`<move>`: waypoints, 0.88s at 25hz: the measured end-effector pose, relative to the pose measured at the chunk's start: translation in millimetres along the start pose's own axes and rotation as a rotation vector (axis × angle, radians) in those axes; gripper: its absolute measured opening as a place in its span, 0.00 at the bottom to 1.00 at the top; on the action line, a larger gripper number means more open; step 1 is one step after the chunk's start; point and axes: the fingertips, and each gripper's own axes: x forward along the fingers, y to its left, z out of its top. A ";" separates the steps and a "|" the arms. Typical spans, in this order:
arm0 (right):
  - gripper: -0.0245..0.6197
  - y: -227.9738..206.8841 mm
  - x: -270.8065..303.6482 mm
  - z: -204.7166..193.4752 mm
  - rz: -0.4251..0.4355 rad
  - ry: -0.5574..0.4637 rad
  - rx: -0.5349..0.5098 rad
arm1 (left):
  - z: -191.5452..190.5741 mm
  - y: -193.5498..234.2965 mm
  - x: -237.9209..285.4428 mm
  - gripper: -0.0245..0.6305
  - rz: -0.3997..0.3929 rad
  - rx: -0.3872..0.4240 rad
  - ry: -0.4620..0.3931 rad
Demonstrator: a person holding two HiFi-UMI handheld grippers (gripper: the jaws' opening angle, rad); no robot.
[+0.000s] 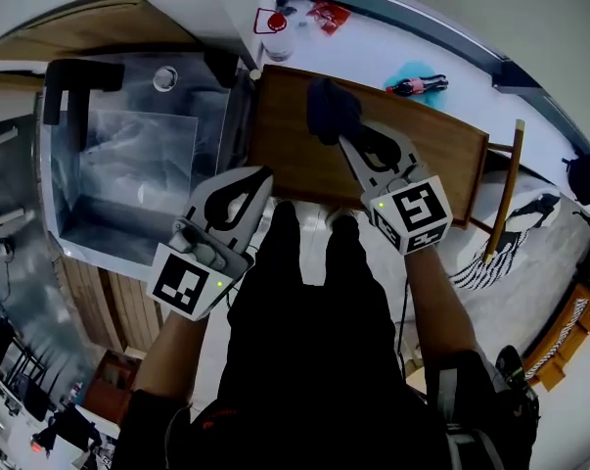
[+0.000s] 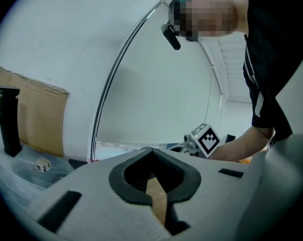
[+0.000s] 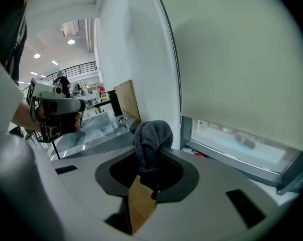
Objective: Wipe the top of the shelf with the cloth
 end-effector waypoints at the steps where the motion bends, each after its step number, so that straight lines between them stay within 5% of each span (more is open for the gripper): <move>1: 0.17 -3.4 7.1 -4.1 0.007 0.007 -0.003 | -3.1 1.5 1.9 0.07 0.008 0.003 0.005; 22: 0.17 -6.8 141.0 -65.7 0.076 0.154 0.029 | -45.4 32.2 10.3 0.07 0.022 -0.061 0.051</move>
